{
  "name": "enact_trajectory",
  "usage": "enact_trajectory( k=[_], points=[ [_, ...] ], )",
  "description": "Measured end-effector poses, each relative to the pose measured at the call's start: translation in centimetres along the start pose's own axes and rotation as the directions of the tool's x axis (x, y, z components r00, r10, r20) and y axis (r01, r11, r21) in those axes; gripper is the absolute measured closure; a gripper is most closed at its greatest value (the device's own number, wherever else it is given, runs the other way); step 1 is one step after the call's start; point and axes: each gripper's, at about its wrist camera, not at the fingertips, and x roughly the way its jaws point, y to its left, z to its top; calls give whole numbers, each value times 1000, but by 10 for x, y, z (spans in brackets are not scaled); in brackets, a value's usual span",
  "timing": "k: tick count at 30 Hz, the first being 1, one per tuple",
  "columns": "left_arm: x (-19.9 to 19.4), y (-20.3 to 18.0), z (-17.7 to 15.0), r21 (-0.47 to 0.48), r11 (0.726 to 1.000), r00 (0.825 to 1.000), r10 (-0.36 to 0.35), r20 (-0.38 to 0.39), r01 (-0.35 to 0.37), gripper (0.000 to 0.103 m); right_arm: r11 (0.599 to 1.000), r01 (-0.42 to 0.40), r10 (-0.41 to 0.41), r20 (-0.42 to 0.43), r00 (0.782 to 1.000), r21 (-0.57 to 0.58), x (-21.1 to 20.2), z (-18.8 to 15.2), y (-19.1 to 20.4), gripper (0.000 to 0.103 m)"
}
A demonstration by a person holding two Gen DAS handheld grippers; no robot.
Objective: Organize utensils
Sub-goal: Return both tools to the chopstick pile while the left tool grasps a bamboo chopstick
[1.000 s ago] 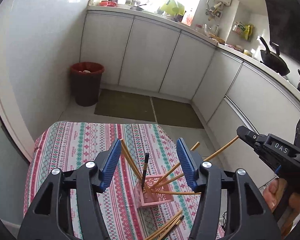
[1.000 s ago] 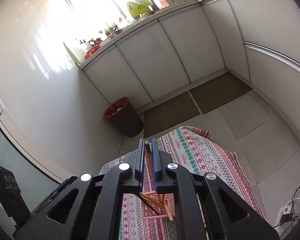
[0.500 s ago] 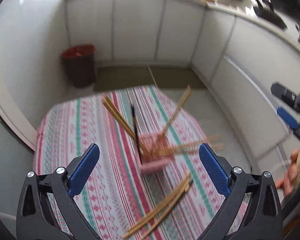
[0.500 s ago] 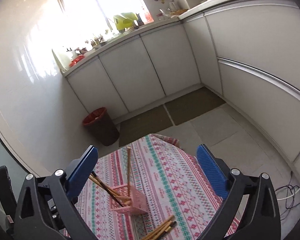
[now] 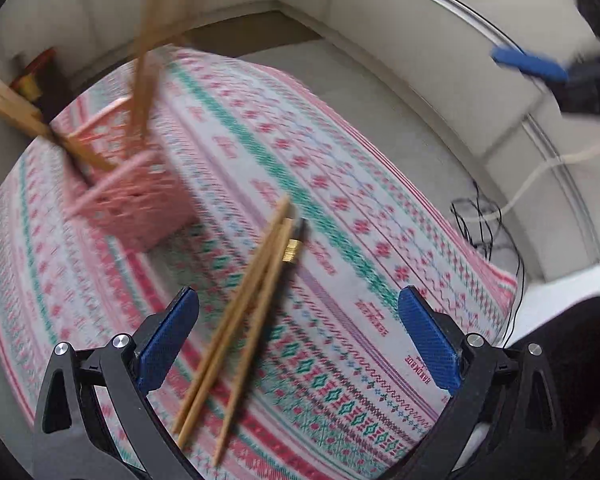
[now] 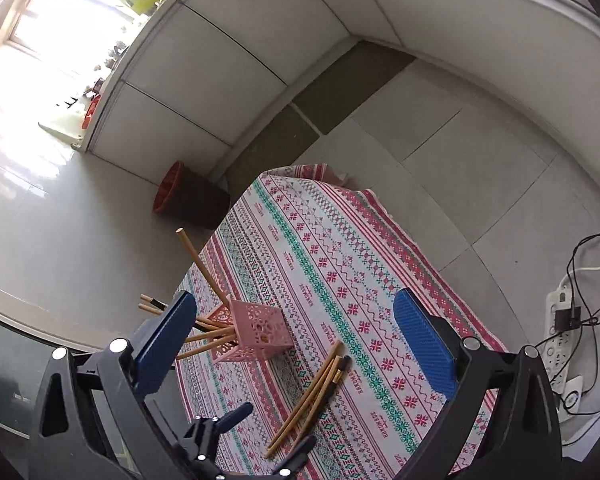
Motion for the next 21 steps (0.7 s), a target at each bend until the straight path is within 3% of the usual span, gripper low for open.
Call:
enact_trajectory(
  k=[4,10,12,14,15,17,19,21],
  points=[
    [32,-26,-4,127,991,999,32,-12,-30,7,999,0,3,-52,999,53,17,5,-13,7],
    [52,-20,18,84,995,998,58,-1,-58,7,997,19,-12,-79,997,80,30,11,-24,7],
    [61,-16,23,61,998,999,33,-33,-31,7,996,13,-6,-88,996,87,30,12,-27,7],
    [75,-14,24,25,998,991,-56,-120,59,8,996,30,-22,-93,995,86,29,14,-31,7],
    [81,-15,23,0,994,981,-104,-165,106,10,996,50,-42,-95,995,79,28,15,-34,7],
    [81,-21,24,16,992,979,-121,-161,125,15,994,88,-82,-92,992,70,24,18,-40,7],
    [75,-27,28,43,983,972,-169,-164,178,28,990,117,-110,-86,990,83,20,21,-50,7],
    [72,-32,32,74,989,983,-120,-141,132,36,986,122,-112,-86,990,117,17,23,-61,7]
  ],
)
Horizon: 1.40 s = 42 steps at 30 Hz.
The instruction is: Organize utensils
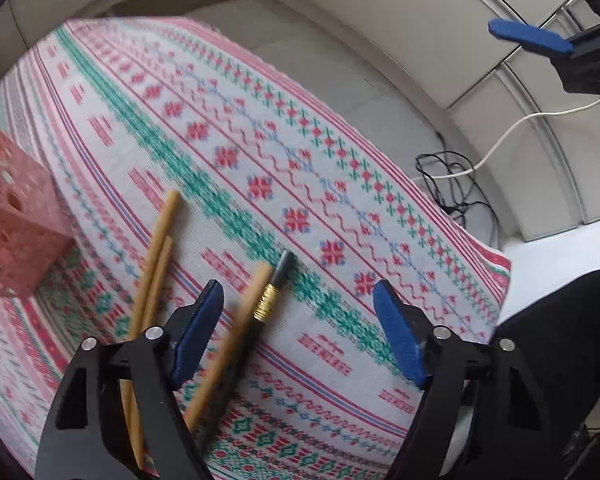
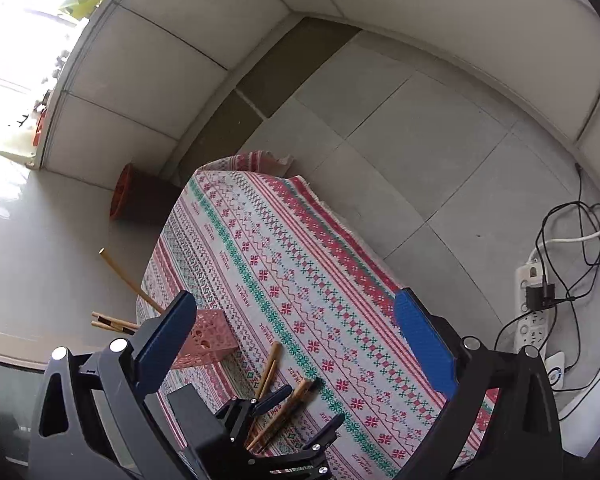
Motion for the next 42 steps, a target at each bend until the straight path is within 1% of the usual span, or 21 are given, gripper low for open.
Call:
enact_trajectory(
  k=[1,3,5,6,9,12,14,15,18,20,22,24,26,29,31,33,35,38,40,42],
  points=[
    [3,-3,2,22,998,999,51,-12,-51,52,1000,-1,1,-3,1000,12,0,1,-4,7],
    [11,-6,4,35,994,994,103,-40,-101,64,1000,-1,1,-7,1000,25,1,3,-8,7],
    [11,-7,5,41,993,994,109,-32,-107,66,1000,-4,5,-20,1000,22,2,3,-8,7],
    [11,-7,5,44,992,993,116,-32,-115,71,1000,-10,10,-30,1000,15,3,3,-6,7],
    [7,-5,6,34,992,992,125,-34,-124,76,1000,-4,3,-40,999,-10,4,1,-4,7],
    [4,-4,6,52,990,990,136,-40,-134,78,1000,16,-17,-41,999,-17,6,-2,-4,7],
    [4,-4,5,42,989,989,142,-45,-141,78,999,32,-33,-48,998,-10,10,-6,-8,7],
    [0,3,-1,38,989,989,141,-41,-140,78,999,43,-43,-55,998,-9,12,-8,-11,7],
    [-9,6,-3,38,989,990,143,-23,-142,78,998,66,-65,-83,994,13,20,-17,-20,7],
    [-9,7,-3,38,984,985,173,-25,-172,78,997,72,-69,-106,992,23,26,-23,-24,7],
    [-2,8,-7,53,981,981,189,-50,-187,80,996,82,-78,-126,989,23,32,-30,-26,7],
    [2,11,-11,64,981,981,185,-66,-181,81,996,90,-87,-140,986,17,37,-36,-26,7],
    [-1,13,-12,75,981,981,183,-56,-179,81,995,99,-96,-146,985,15,39,-40,-27,7],
    [0,12,-11,82,981,982,179,-62,-173,86,994,110,-105,-146,984,27,41,-43,-31,7],
    [2,12,-9,66,986,985,156,-75,-152,92,992,118,-111,-144,983,40,42,-46,-35,7],
    [6,11,-6,34,990,988,136,-73,-134,94,990,131,-123,-149,981,47,44,-49,-38,7],
    [7,12,-8,15,991,990,135,-46,-135,96,988,147,-137,-155,978,52,47,-54,-39,7],
    [-11,14,-19,38,985,986,165,10,-166,97,989,145,-135,-186,973,38,56,-63,-34,7],
    [-32,13,-27,40,986,986,161,47,-163,97,990,143,-138,-203,969,7,62,-70,-27,7],
    [-59,12,-37,36,983,980,175,95,-179,97,990,136,-138,-217,966,-21,70,-78,-17,7]
  ],
)
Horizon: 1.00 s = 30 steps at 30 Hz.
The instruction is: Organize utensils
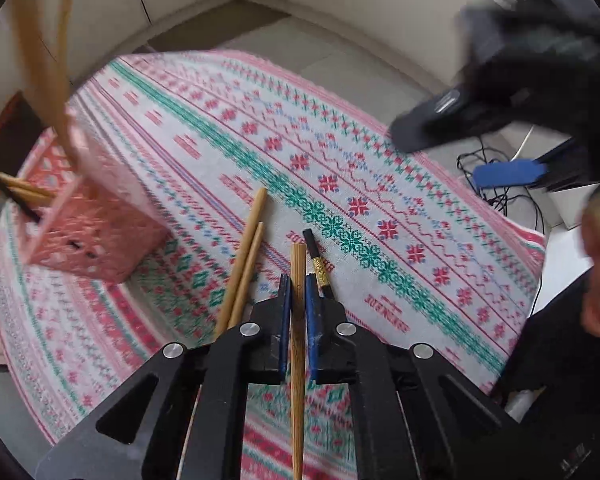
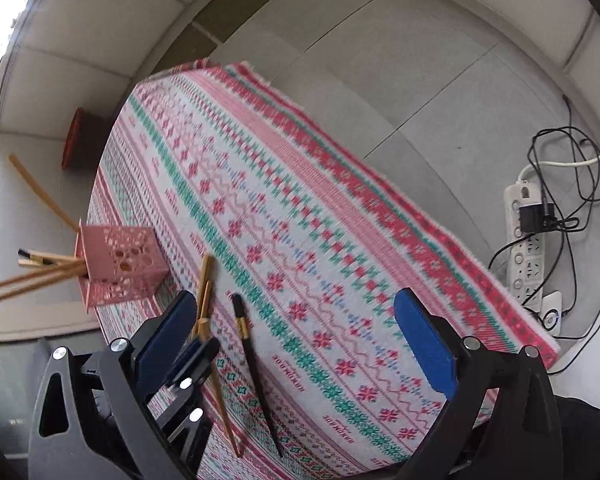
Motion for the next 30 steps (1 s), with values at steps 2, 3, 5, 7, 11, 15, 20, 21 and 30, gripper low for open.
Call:
enact_trajectory(
  k=[2,3,5,7,11,15,20,21,30],
  points=[
    [-25,5,-7,-15,1000,999,18,40,-17,97,999,-2,1,-25,1000,-47,11,-7,15,7],
    [-36,9,-12,-25,999,998,26,58,-25,97,997,4,-7,-29,1000,-73,16,-10,24,7],
    [-57,19,-22,-59,997,994,48,94,-43,97,991,35,-39,-29,999,-126,26,-19,40,9],
    [-74,30,-34,-100,993,990,70,123,-58,97,979,73,-81,-38,996,-191,41,-28,56,14],
    [-99,48,-45,-170,983,978,104,178,-74,97,936,161,-190,-64,980,-313,76,-47,82,35],
    [-110,55,-50,-206,976,971,117,209,-73,97,871,277,-276,63,959,-406,86,-66,102,48],
    [-121,62,-52,-223,973,963,120,240,-65,97,897,246,-234,77,969,-367,81,-65,94,95],
    [-125,60,-53,-225,972,961,120,250,-63,97,904,234,-223,72,972,-357,78,-63,92,95],
    [-164,67,-59,-279,959,925,142,352,-42,97,837,79,50,219,975,-542,-26,-89,116,101]
  ],
)
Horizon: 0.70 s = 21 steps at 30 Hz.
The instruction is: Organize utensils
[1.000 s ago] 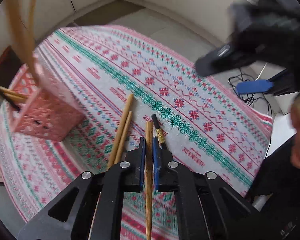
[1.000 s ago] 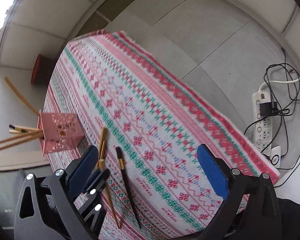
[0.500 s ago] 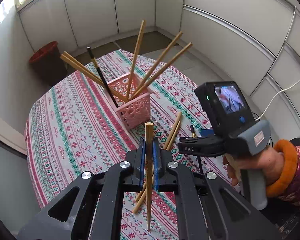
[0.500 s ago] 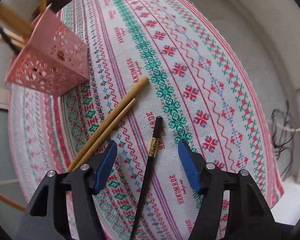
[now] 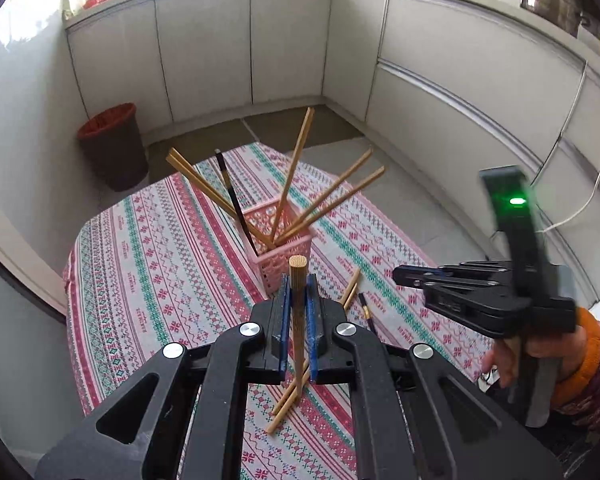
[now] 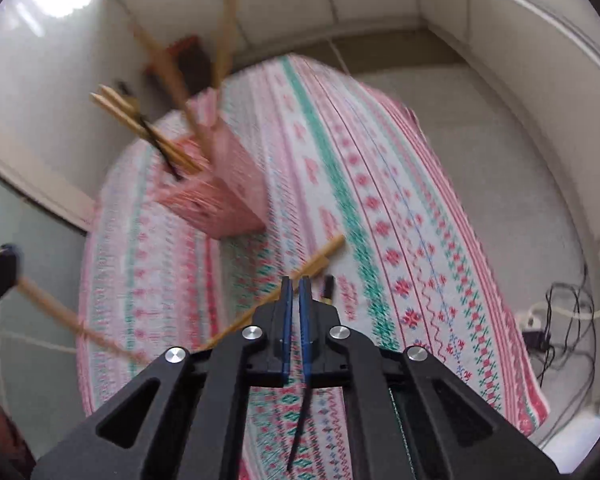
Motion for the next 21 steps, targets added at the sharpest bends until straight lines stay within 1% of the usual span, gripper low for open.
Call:
enact_trajectory(
  k=[4,6,8,10,11,12,13,14,15,16,18,21],
  points=[
    [-18,4,11,-24,1000,998,13,64,-11,97,995,-68,75,112,991,-69,-49,7,24,102],
    [-25,6,16,-31,999,996,15,86,-12,97,993,-76,91,158,983,-94,-68,14,31,102],
    [-32,6,21,-38,999,994,15,112,-11,97,992,-57,76,174,982,-113,-81,21,36,102],
    [-38,5,25,-38,999,991,15,133,-10,97,996,-44,56,153,987,-80,-80,27,29,102],
    [-40,5,26,-39,999,990,15,139,-10,97,998,-24,30,127,991,-50,-71,30,24,101],
    [-41,4,27,-39,999,989,13,145,-7,97,999,11,-8,84,996,-31,-56,31,18,98],
    [-42,4,29,-39,999,989,9,150,-4,97,999,42,-41,33,999,-20,-38,30,12,81],
    [-43,4,29,-40,999,988,7,153,-1,97,998,68,-67,-34,997,7,-14,28,4,55],
    [-44,5,30,-41,999,988,4,155,3,97,996,85,-80,-103,991,40,11,22,-5,51],
    [-44,6,31,-44,999,988,0,157,7,97,994,96,-86,-169,982,51,36,17,-12,51],
    [-43,9,30,-47,999,988,-5,156,13,97,992,113,-93,-267,959,62,72,8,-20,51],
    [-43,14,30,-57,998,988,-11,157,20,97,988,141,-114,-325,939,58,100,5,-20,51]
  ],
)
